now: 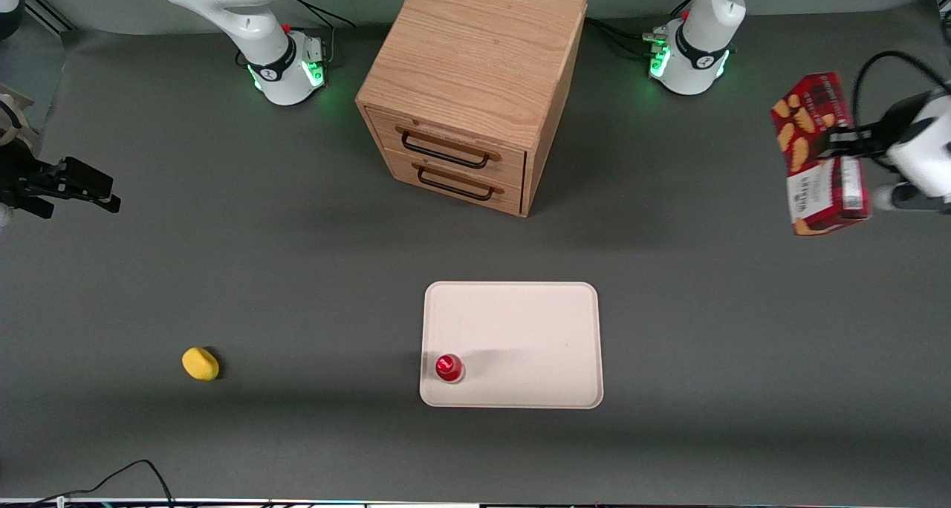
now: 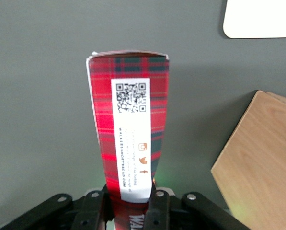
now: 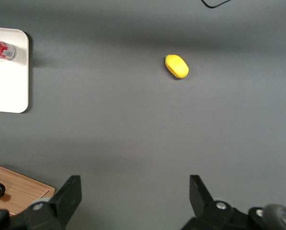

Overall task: Place red cookie box on tray
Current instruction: 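Lift the box upright with the left gripper, then carry the upright box over the white tray with the left gripper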

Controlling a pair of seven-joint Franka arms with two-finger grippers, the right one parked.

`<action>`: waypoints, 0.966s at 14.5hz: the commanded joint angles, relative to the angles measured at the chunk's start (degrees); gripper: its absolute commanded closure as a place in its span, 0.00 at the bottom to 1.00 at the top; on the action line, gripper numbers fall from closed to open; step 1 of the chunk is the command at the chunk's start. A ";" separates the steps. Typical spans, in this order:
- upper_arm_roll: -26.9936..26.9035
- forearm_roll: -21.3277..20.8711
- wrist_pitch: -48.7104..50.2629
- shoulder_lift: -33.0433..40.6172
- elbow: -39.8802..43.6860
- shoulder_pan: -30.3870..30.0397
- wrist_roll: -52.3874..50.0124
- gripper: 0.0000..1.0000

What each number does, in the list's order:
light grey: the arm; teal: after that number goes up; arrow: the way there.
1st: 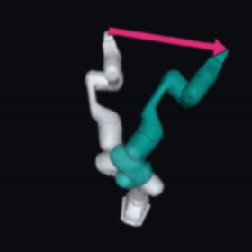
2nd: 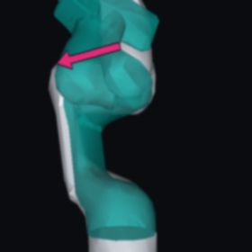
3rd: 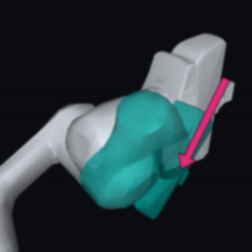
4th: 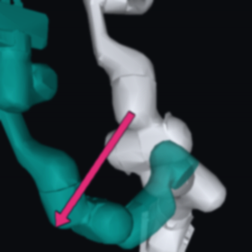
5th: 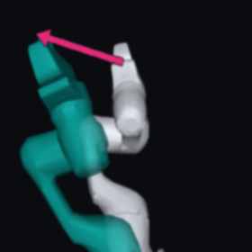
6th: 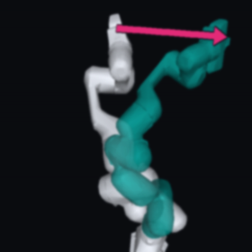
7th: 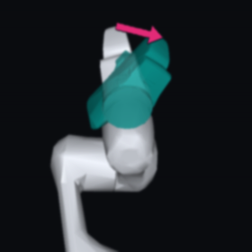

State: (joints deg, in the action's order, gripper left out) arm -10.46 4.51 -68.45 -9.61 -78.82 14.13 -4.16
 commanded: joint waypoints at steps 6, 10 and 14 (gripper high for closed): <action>19.50 2.78 -20.54 -15.86 6.74 1.25 -37.65 1.00; 20.91 2.87 -32.15 -24.74 8.78 1.60 -42.77 1.00; 20.83 1.38 -43.84 -31.42 8.42 3.71 -44.27 1.00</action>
State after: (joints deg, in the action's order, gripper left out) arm 10.32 6.62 -109.30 -37.81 -73.34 16.26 -46.06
